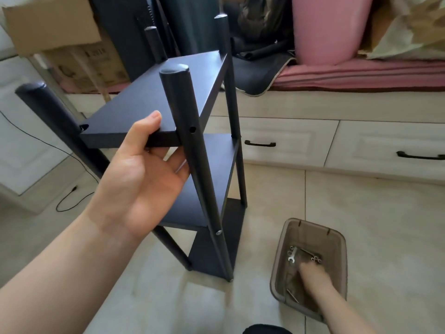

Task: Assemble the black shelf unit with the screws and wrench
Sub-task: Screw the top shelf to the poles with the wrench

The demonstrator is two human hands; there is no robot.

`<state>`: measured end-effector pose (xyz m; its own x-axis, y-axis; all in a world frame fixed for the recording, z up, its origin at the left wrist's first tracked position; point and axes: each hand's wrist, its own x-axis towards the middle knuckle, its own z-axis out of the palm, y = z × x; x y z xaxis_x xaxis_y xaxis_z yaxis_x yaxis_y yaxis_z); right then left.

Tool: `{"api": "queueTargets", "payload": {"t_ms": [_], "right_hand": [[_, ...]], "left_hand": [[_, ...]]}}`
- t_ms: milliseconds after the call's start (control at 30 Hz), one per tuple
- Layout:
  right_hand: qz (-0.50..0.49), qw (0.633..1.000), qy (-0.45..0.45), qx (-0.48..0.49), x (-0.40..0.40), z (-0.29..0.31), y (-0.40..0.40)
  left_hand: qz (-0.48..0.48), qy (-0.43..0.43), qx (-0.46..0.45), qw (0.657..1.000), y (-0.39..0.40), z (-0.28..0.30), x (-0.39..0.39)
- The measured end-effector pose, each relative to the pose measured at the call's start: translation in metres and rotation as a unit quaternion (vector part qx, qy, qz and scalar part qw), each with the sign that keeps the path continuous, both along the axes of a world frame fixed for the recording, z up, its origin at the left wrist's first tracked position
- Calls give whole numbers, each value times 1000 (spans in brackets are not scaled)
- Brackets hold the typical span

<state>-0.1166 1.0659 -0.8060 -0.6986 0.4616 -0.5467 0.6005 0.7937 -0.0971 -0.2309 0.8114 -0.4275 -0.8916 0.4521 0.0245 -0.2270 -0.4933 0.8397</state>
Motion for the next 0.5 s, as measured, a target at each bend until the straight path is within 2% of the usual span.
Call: {"api": "queueTargets", "payload": {"t_ms": [233, 500], "right_hand": [[141, 987, -25, 69, -7, 1, -5], [201, 979, -18, 29, -12, -12, -23]], "left_hand": [[2, -9, 4, 1000, 1, 0, 0], [2, -11, 0, 1000, 2, 2, 3]]}}
